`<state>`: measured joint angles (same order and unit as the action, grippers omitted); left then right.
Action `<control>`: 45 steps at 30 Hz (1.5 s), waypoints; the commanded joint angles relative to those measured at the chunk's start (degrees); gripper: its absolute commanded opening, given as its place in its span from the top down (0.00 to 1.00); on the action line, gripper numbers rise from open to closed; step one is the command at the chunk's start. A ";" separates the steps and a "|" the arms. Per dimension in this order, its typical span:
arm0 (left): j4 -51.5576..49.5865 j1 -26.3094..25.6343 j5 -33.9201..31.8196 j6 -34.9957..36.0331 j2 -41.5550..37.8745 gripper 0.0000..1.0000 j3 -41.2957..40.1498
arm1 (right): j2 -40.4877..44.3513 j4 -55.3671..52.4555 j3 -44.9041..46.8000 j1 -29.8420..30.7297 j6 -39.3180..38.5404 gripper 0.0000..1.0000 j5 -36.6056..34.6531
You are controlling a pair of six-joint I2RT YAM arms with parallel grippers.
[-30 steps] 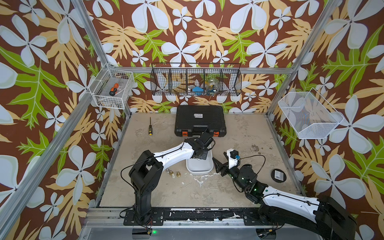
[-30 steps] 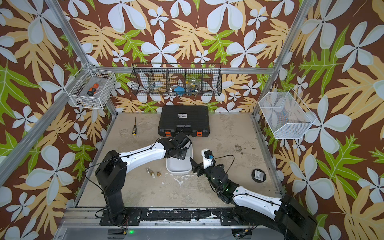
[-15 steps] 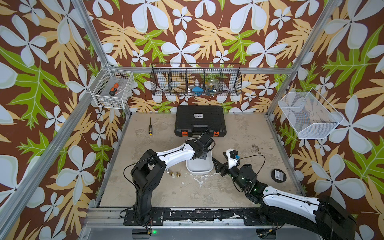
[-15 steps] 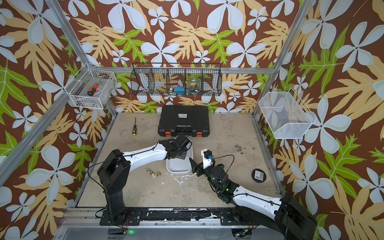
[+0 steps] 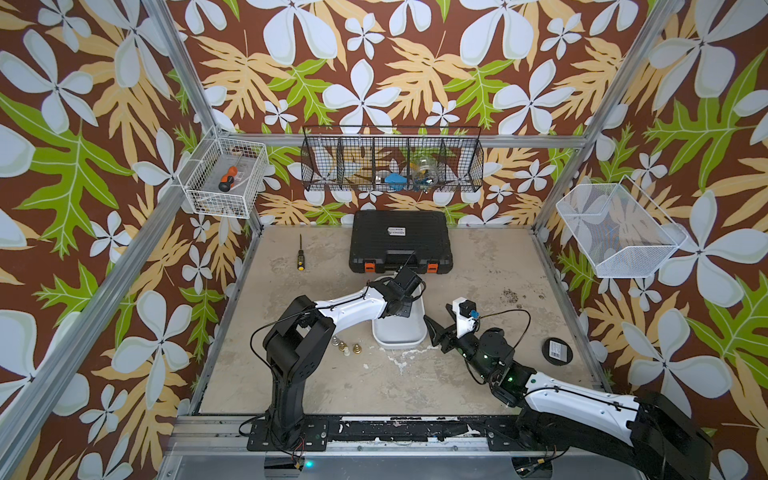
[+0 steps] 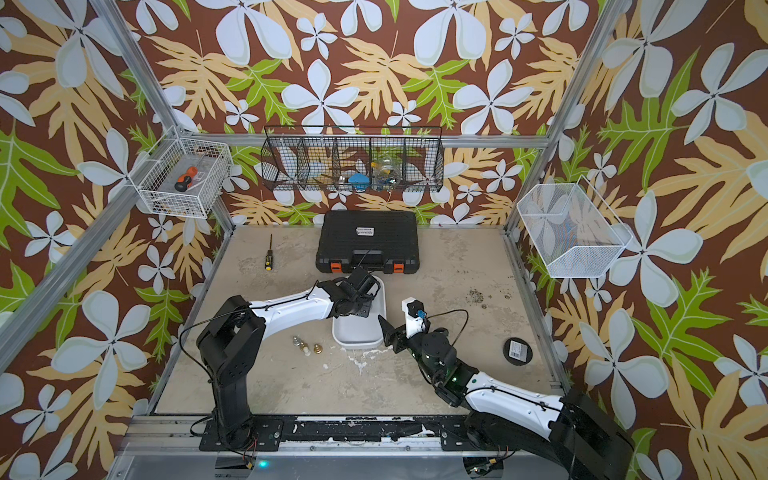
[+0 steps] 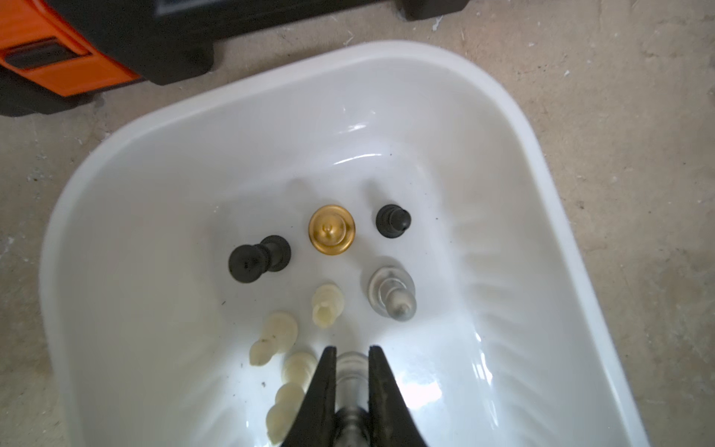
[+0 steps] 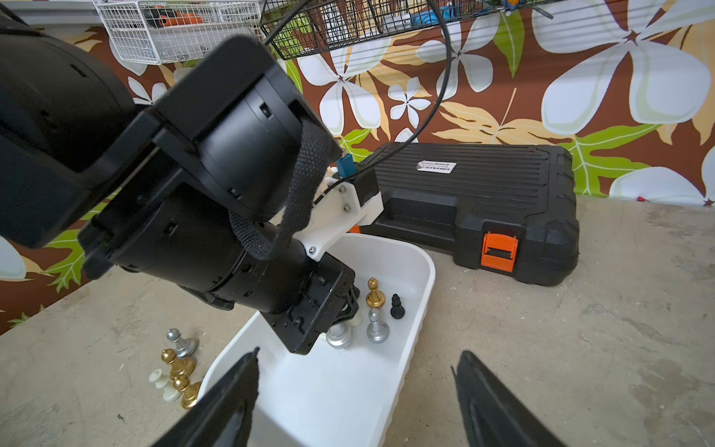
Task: Put the chess pieces into the storage box
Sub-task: Place the chess piece in the storage box.
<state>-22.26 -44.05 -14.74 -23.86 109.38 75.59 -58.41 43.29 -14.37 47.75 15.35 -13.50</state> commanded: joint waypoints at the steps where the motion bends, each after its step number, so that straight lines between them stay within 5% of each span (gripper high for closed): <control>1: 1.58 0.11 -0.04 0.47 0.21 0.91 -0.16 | -0.17 1.40 -0.22 -0.02 -0.44 0.20 0.31; 36: 6.94 0.28 -1.47 1.18 1.80 0.89 -2.41 | -0.50 1.33 -0.48 0.03 -0.32 0.20 1.19; 45: 6.89 0.28 -0.82 1.27 1.31 0.74 -2.91 | -0.47 1.20 -0.48 -0.01 -0.24 0.19 1.15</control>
<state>-15.18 -43.92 -16.01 -23.11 111.22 72.77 -58.85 43.29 -14.37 47.75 15.38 -12.23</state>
